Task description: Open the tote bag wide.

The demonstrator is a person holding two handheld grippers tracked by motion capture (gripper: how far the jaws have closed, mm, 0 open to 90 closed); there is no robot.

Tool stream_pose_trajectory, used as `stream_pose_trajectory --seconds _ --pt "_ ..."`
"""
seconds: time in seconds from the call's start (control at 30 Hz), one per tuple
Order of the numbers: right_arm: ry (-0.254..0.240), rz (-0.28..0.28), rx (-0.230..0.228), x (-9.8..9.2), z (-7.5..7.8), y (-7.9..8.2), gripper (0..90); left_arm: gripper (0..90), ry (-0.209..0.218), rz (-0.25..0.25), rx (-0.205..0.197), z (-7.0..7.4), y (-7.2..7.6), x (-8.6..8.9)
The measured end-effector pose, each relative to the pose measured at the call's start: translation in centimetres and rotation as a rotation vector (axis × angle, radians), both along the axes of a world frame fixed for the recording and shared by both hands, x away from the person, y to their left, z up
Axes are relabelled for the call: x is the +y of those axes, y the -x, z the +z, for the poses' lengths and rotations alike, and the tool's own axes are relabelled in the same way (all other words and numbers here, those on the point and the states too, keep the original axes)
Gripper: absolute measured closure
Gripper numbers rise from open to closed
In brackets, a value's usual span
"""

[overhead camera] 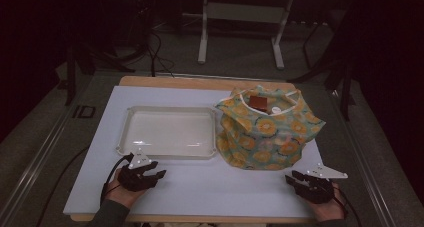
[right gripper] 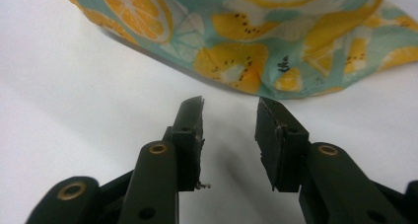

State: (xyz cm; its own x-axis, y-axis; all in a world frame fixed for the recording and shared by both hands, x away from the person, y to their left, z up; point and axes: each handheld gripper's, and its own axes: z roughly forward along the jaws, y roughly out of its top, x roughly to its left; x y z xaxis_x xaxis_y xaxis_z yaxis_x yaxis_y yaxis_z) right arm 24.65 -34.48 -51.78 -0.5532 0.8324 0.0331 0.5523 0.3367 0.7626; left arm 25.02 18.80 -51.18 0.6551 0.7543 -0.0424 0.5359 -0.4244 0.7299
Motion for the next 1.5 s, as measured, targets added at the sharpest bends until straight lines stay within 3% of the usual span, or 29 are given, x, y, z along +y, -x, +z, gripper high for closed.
stream_pose_trajectory --seconds 0.07,0.17,0.37,0.63,0.7,0.87,1.03,1.3,1.5 --pt "-0.004 -0.002 -0.003 -0.1 0.2 0.1 62.9 52.8 0.000 0.000 0.000 0.0 0.0 0.0" --pt "-0.034 -0.010 -0.025 -0.4 1.1 0.0 61.0 51.5 -0.009 -0.041 -0.020 0.7 -0.3 -1.1" --pt "-0.033 -0.038 -0.055 -0.4 1.8 -0.4 57.8 50.7 -0.017 -0.085 -0.032 1.6 -1.0 -2.6" --pt "-0.035 -0.048 -0.074 -0.4 2.8 -1.0 51.8 48.4 0.001 -0.099 -0.040 2.2 -1.9 -3.8" --pt "-0.033 -0.058 -0.084 -0.2 3.2 -1.3 45.9 48.1 0.014 -0.102 -0.036 2.3 -2.4 -4.1" --pt "-0.039 -0.056 -0.088 -0.1 3.6 -1.8 44.6 48.3 0.011 -0.110 -0.034 2.3 -2.7 -4.8" --pt "-0.054 -0.052 -0.108 0.0 3.8 -2.1 43.5 47.9 0.015 -0.118 -0.043 2.5 -3.1 -5.6" --pt "-0.025 -0.033 -0.122 0.2 4.7 -2.5 35.7 47.5 0.036 -0.147 -0.039 2.8 -4.1 -7.8" --pt "-0.048 0.031 -0.135 0.7 5.1 -2.2 29.9 46.4 0.051 -0.171 -0.039 3.0 -4.5 -9.2"
